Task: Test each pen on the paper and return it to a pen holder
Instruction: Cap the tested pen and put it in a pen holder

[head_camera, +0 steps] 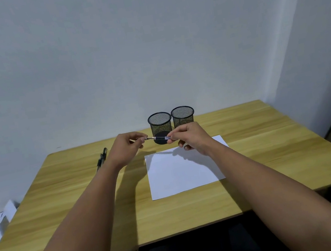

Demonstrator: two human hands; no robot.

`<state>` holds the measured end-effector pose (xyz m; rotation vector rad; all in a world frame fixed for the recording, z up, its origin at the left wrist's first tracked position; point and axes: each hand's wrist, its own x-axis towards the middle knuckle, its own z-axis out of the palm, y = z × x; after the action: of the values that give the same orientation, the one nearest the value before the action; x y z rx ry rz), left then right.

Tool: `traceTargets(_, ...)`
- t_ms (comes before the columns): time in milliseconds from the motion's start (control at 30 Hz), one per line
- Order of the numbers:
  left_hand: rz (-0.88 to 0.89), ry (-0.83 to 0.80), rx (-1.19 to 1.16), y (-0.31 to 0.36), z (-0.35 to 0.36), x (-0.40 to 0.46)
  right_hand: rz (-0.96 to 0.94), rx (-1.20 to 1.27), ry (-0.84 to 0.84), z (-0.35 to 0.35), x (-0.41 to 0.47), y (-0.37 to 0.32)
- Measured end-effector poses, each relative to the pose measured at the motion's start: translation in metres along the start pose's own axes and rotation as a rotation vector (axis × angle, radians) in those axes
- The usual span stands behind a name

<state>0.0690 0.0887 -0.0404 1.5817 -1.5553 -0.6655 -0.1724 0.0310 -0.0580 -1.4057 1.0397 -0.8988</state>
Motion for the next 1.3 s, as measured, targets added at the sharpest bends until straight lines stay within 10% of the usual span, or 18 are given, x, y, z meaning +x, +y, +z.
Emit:
traceTargets(833, -0.086, 0.041, -0.364, 0.041, 0.031, -0.001, -0.035, 0.012, -0.116, 0.026, -0.019, 0.000)
traceTargets(1300, 0.029, 0.141, -0.113, 0.052, 0.027, 0.008, -0.087, -0.075, -0.064, 0.036, -0.008, -0.017)
